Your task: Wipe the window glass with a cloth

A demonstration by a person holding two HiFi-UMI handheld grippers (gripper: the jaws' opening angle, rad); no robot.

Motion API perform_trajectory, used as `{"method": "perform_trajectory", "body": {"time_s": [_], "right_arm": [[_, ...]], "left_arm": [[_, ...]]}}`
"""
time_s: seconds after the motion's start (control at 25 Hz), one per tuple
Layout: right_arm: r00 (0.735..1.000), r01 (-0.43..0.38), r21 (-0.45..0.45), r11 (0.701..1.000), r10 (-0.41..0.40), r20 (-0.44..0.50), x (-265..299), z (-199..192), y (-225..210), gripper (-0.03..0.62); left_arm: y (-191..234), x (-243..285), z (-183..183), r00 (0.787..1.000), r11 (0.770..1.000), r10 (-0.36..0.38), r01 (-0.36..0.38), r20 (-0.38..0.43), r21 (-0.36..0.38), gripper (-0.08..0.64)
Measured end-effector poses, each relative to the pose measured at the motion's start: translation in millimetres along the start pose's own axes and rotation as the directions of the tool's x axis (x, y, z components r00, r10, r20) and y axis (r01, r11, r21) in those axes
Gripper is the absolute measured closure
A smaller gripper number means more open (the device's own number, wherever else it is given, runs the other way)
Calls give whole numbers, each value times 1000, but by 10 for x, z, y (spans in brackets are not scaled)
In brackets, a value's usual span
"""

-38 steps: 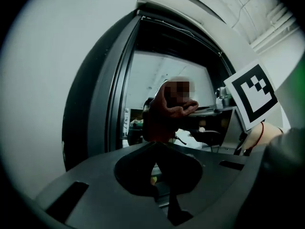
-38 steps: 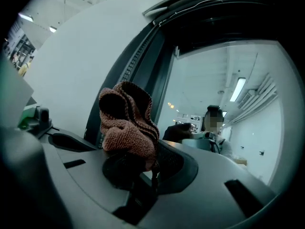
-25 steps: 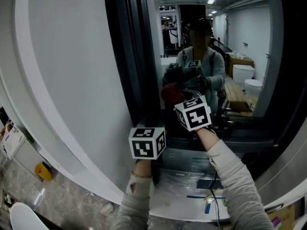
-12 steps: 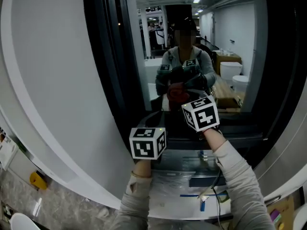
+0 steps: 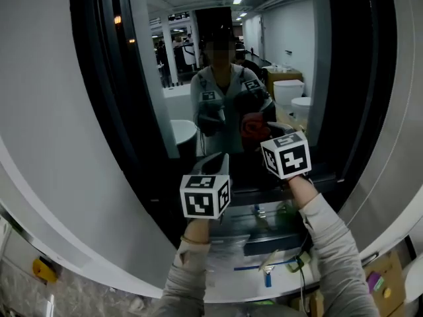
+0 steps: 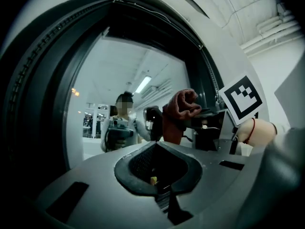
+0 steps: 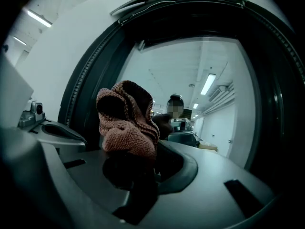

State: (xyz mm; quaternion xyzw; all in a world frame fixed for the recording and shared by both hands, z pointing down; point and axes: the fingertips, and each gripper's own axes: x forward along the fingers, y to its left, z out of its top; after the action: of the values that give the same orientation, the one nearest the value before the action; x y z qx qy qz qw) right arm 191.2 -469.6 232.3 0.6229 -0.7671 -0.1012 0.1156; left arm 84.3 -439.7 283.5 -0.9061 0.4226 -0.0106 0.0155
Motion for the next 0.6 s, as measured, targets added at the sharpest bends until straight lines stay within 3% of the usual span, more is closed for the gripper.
{"method": "perform_trajectory", "body": {"time_s": [0.32, 0.6], "right_arm": [[990, 137, 30, 990, -136, -45, -371, -301, -779, 549], [964, 256, 63, 965, -249, -96, -674, -564, -1422, 549]], "left_arm": [[-598, 336, 6, 995, 995, -103, 103, -5, 9, 557], [-990, 542, -22, 985, 985, -172, 172, -11, 3, 557]]}}
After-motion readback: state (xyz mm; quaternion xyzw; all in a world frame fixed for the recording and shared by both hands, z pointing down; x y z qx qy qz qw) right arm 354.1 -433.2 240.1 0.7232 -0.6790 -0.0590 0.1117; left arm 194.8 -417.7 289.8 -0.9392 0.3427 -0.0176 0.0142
